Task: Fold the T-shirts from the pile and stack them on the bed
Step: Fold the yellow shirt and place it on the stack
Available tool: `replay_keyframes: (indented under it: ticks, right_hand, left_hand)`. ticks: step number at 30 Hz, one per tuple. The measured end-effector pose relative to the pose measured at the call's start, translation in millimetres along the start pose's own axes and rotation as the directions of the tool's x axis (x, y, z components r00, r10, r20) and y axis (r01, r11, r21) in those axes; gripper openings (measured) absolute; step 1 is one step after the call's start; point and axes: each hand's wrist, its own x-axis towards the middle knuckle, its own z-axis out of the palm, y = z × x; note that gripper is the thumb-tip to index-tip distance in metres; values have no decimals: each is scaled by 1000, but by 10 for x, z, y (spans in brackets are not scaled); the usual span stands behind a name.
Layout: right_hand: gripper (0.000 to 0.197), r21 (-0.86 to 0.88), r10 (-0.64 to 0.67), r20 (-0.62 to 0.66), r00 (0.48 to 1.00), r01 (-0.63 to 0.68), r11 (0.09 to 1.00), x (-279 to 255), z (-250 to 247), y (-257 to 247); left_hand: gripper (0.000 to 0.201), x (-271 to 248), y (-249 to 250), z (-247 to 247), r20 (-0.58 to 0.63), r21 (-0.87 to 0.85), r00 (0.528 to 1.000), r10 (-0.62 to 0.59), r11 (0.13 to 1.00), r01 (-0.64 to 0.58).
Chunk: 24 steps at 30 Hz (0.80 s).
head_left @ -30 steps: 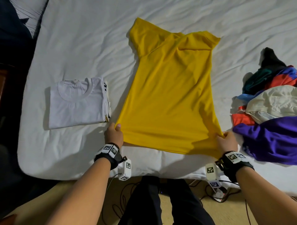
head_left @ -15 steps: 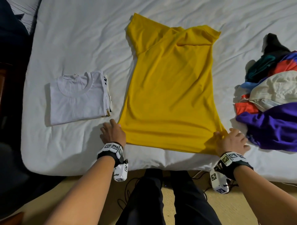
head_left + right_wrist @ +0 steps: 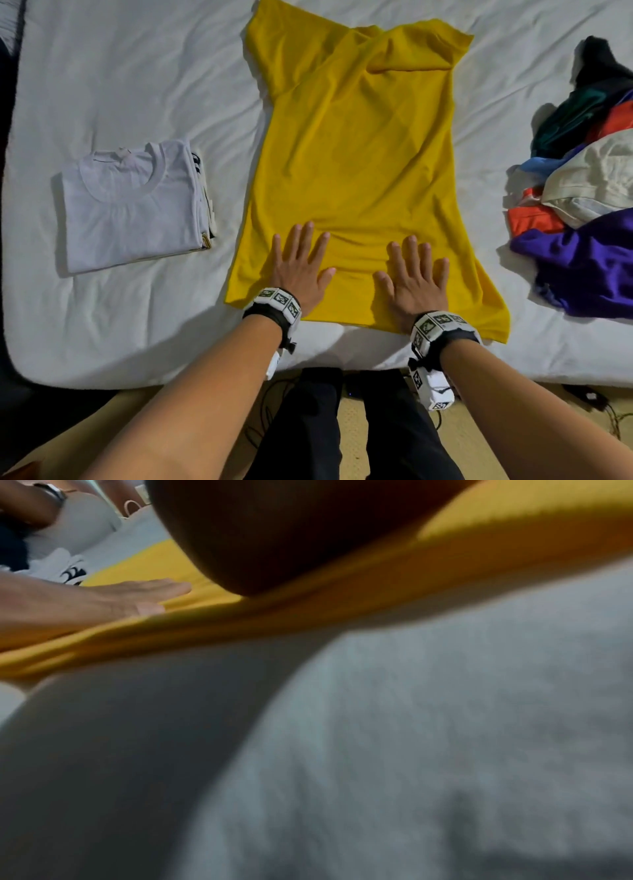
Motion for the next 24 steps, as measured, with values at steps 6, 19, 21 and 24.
replay_keyframes:
  ticks: [6, 19, 21, 24]
  right_hand:
    - [70, 67, 90, 17, 996, -91, 994, 282, -605, -145]
    - [68, 142, 15, -160, 987, 8, 990, 1991, -2048, 167]
    - [68, 158, 8, -181, 983, 21, 987, 2249, -2196, 206]
    - [73, 213, 30, -199, 980, 13, 977, 2601, -2347, 257]
  left_hand:
    - [70, 273, 78, -528, -22, -89, 999, -42, 995, 40]
    - [63, 1940, 29, -1917, -123, -128, 991, -57, 991, 41]
    - [60, 2231, -22, -2069, -139, -156, 988, -72, 987, 50]
    - [67, 2634, -98, -2306, -125, -205, 989, -74, 978, 47]
